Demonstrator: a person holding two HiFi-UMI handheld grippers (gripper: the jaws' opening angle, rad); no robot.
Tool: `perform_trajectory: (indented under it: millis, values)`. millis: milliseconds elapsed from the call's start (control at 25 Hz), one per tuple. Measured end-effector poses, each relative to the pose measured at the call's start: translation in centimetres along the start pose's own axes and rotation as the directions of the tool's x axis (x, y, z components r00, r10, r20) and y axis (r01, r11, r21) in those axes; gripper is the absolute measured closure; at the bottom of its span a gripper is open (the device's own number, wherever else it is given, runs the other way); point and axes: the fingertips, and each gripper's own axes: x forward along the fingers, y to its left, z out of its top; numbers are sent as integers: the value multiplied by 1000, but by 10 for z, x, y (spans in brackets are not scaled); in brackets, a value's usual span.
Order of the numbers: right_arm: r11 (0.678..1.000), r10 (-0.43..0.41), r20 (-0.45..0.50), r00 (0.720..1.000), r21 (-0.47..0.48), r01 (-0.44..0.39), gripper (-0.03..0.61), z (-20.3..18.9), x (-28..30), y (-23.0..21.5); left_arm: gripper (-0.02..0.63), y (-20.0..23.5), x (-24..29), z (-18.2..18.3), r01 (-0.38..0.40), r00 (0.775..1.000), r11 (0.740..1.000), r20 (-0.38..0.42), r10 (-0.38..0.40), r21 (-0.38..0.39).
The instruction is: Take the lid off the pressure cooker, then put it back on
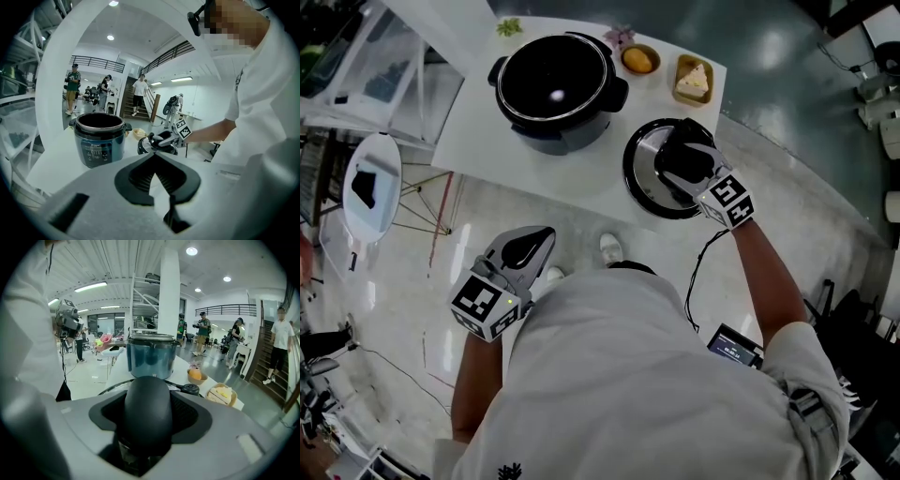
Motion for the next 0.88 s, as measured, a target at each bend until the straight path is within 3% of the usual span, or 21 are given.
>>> perform_trajectory:
  millis: [360,880]
  values:
    - [998,5,23,1000,55,-6,287,47,-45,1,607,2,-13,1,48,998,999,29,-48,18]
    - [999,33,55,998,28,-34,287,142,-75,9,607,10,-53,-3,52,996,998,73,-54,17]
